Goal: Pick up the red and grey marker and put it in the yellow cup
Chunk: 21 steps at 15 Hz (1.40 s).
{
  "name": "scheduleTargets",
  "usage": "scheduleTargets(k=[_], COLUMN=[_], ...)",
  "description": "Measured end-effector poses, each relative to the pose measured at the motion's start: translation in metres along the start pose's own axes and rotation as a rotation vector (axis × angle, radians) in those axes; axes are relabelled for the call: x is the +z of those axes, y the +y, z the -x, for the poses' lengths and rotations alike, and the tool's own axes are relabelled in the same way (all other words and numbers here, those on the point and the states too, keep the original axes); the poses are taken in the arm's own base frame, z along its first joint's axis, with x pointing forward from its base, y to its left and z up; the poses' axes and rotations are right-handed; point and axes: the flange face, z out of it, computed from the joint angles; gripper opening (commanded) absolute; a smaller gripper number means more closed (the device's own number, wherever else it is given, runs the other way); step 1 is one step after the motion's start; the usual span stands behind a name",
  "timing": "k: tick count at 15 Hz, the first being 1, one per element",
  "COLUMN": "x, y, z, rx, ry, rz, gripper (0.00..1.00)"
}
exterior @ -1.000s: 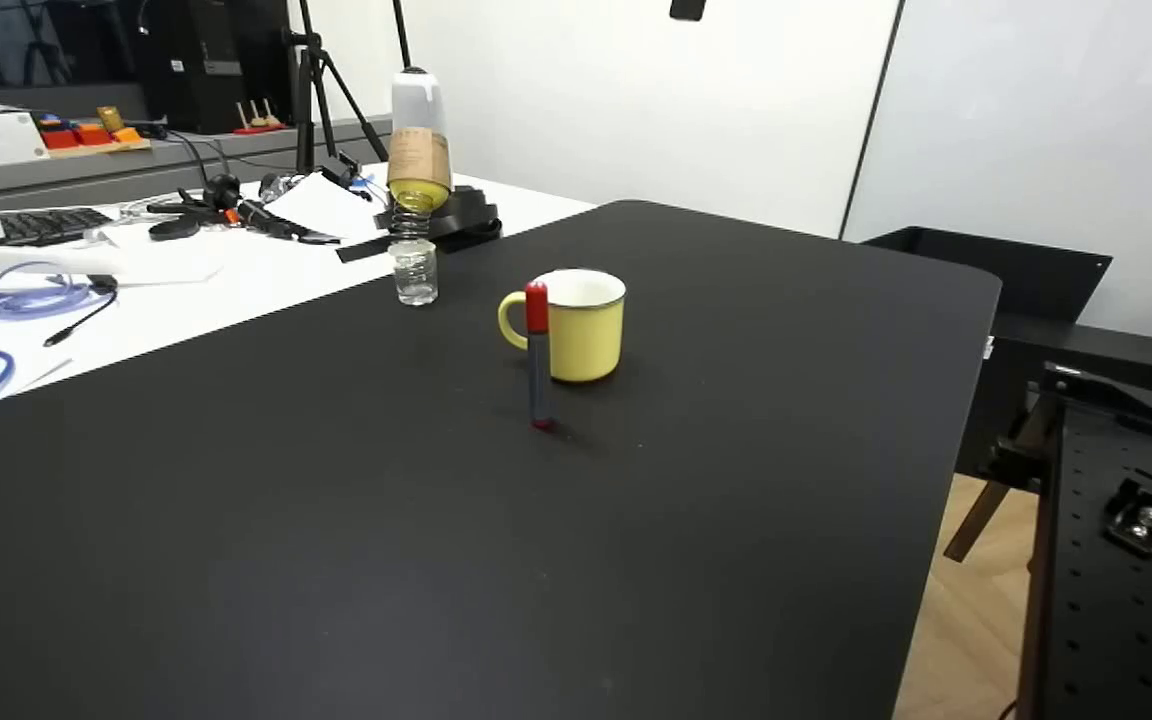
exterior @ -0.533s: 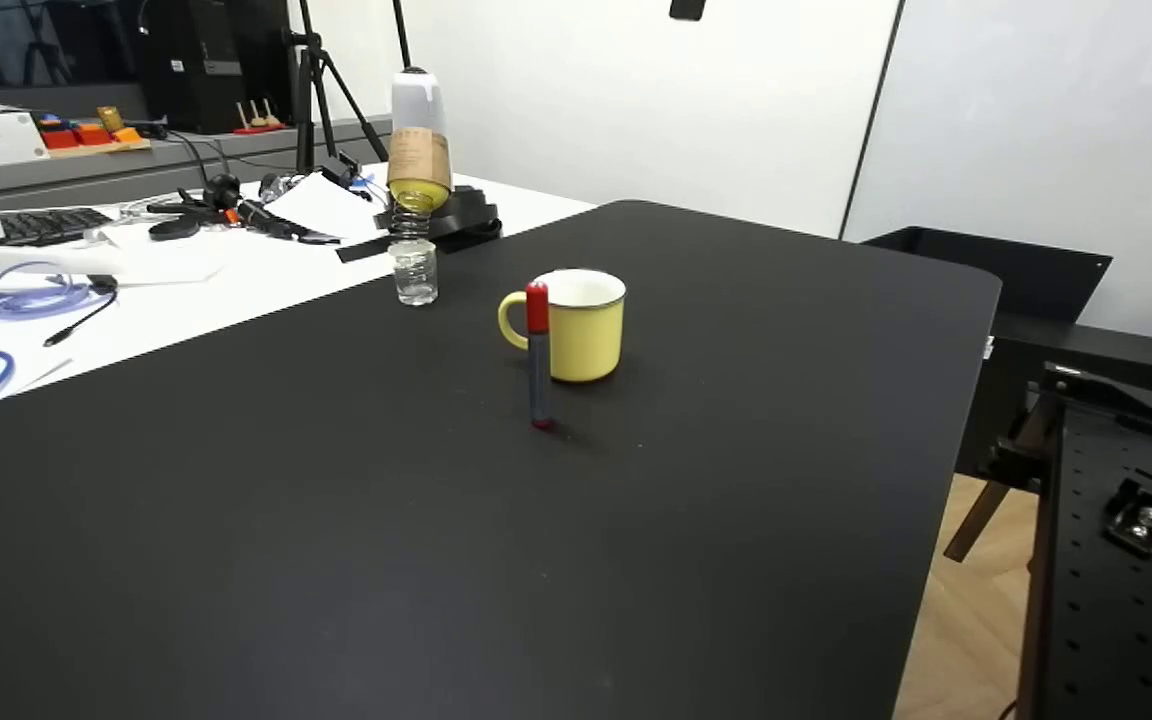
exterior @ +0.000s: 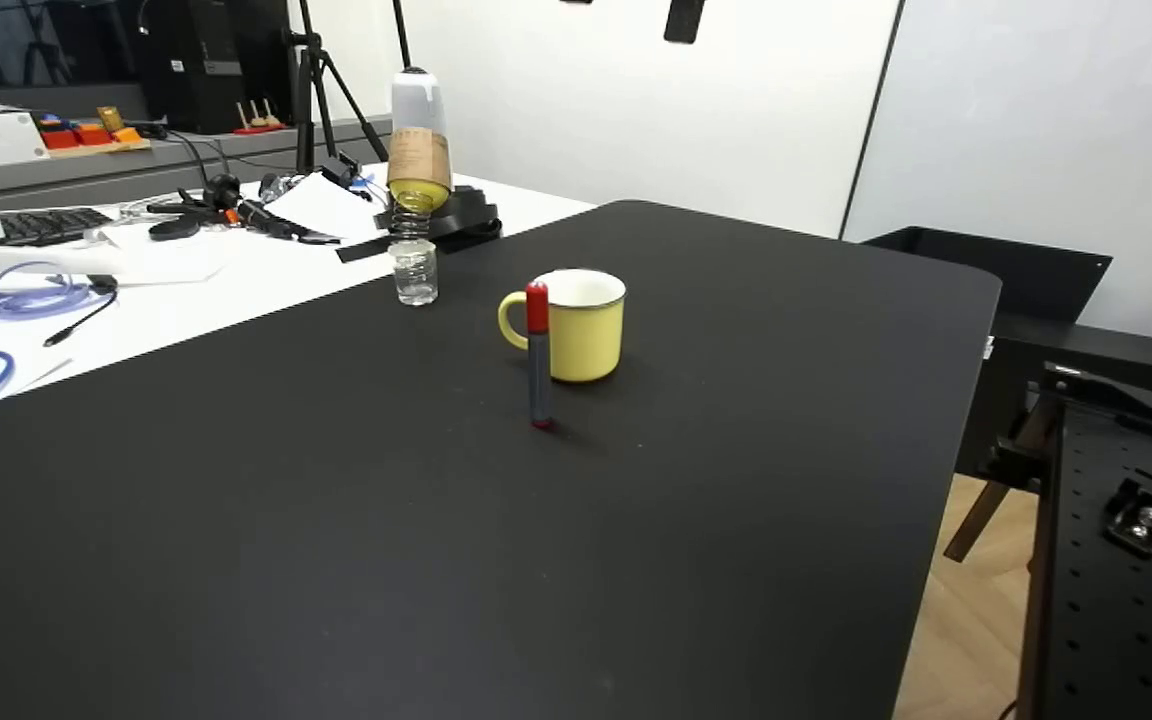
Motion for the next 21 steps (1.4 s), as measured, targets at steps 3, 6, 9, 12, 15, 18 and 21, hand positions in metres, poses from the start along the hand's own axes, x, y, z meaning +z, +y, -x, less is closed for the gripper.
scheduleTargets(k=[3,6,9,12,15,18,21], x=[0.030,0.064,0.095,0.120,0.138,0.152,0.164], y=[0.005,0.006,0.002,-0.005,-0.010,-0.012,-0.014], z=[-0.008,-0.015,-0.019,-0.023,-0.028,-0.034,-0.042], rx=[0.004,0.005,-0.006,-0.024,-0.044,-0.055,-0.066], ry=[-0.021,-0.053,-0.086,-0.117,-0.146,-0.163,-0.164], rz=[0.019,0.034,0.046,0.054,0.070,0.078,0.089], gripper=[1.00,1.00,1.00,1.00,1.00,1.00,1.00])
